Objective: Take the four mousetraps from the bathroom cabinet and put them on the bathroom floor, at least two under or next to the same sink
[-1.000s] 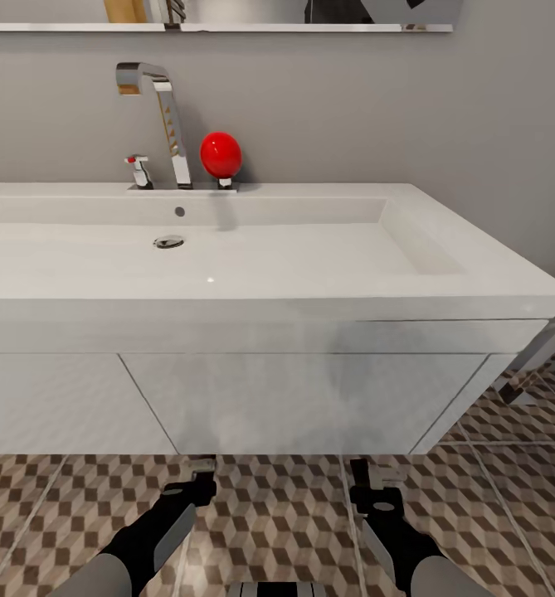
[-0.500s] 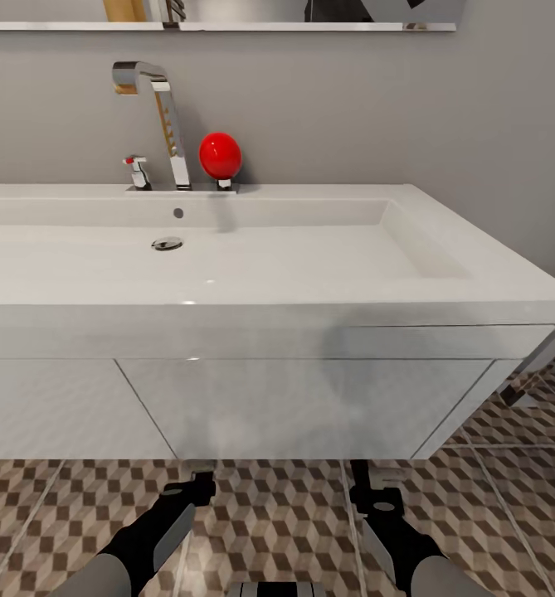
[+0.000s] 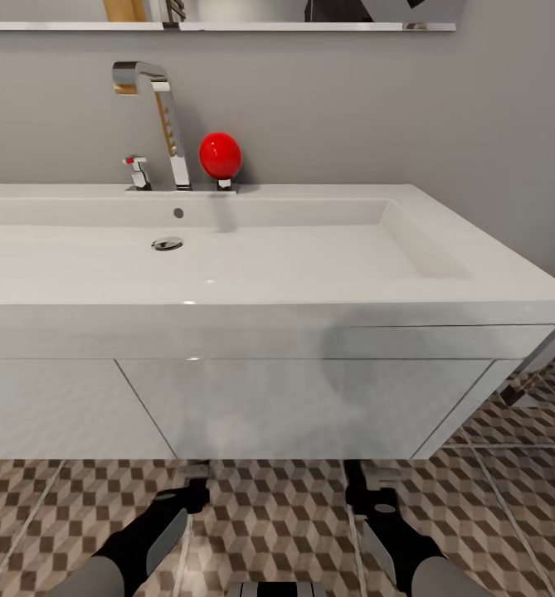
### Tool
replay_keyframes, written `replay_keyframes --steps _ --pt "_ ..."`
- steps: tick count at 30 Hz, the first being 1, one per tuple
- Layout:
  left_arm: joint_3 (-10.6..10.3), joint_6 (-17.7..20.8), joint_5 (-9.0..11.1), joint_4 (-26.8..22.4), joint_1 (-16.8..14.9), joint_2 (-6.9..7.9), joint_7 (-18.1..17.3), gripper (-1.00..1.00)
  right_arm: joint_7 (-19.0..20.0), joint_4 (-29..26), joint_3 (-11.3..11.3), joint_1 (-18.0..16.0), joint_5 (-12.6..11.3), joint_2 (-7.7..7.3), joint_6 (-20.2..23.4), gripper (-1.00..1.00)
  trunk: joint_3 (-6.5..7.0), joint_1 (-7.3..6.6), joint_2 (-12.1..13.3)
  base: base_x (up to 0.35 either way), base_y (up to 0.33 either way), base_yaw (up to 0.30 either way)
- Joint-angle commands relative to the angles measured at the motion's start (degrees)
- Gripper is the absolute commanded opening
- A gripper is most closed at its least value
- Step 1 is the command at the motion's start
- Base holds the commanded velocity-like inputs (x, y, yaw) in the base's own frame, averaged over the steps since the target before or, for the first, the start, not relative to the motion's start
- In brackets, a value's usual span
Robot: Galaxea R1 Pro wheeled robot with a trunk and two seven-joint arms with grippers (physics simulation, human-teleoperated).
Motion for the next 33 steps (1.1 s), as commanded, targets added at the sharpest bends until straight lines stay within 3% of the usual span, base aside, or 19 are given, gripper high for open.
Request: replay_keyframes --steps 1,9,33 --pt "-0.49 0.22 0.47 -0.11 -0.03 0.25 0.46 -1.0 0.01 -0.03 0.28 -0.02 -0.11 0.01 0.17 -1.0 -0.05 -0.01 -0.02 0.0 0.0 0.0" --pt "-0.43 -0.03 0.42 0.0 -0.03 1.96 0.36 -1.0 1.36 0.0 0.26 -0.03 0.08 0.06 0.01 -1.0 -0.05 -0.01 -0.02 0.0 0.0 0.0" --pt "-0.41 -0.69 0.31 -0.83 -0.03 1.9 0.6 -1.0 1.72 -0.16 0.26 0.02 0.11 0.14 -1.21 -1.0 -0.05 -0.01 -0.02 0.02 0.0 0.0"
